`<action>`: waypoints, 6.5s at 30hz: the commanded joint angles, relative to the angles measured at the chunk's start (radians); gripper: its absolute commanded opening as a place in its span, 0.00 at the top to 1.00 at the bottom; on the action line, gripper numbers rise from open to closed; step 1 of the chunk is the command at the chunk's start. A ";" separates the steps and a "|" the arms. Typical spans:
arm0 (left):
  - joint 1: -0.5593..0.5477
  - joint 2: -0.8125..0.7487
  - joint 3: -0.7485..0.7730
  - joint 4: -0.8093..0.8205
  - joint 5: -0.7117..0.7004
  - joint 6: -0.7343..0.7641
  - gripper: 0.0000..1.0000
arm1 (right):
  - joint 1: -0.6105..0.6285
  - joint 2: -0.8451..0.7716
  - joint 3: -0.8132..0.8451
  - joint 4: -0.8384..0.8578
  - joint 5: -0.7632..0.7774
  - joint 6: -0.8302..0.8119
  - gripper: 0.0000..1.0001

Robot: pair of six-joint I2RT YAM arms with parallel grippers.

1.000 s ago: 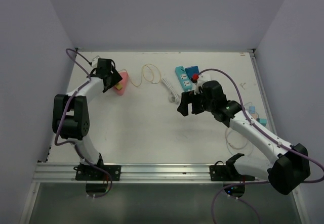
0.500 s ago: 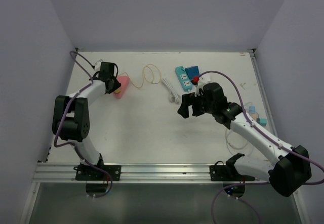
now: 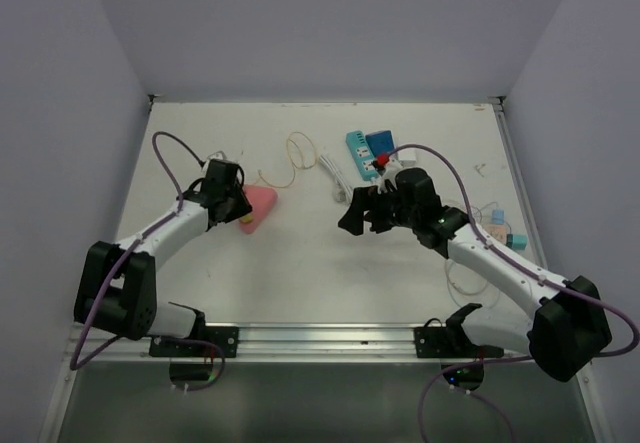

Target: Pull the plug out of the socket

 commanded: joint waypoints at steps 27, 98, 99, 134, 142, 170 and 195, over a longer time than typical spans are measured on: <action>-0.316 -0.146 -0.177 0.126 0.182 -0.321 0.71 | 0.206 0.578 -0.205 1.117 0.149 0.631 0.26; -0.545 -0.122 -0.295 0.608 0.162 -0.565 0.30 | 0.216 0.194 -0.067 0.441 0.466 0.387 1.00; -0.545 -0.111 -0.293 0.611 0.161 -0.563 0.31 | 0.216 0.192 -0.070 0.442 0.465 0.399 1.00; -0.562 -0.221 -0.393 0.726 0.060 -0.655 1.00 | 0.127 0.080 -0.185 0.337 0.675 0.424 1.00; -0.579 -0.338 -0.347 0.524 0.015 -0.643 1.00 | 0.110 0.112 -0.142 0.251 0.751 0.412 1.00; -0.135 0.183 0.061 0.390 0.339 -0.163 0.98 | 0.085 -0.207 -0.162 0.085 0.541 0.077 1.00; -0.097 0.032 -0.088 0.401 0.385 -0.161 0.00 | 0.085 -0.175 -0.159 0.137 0.396 0.020 1.00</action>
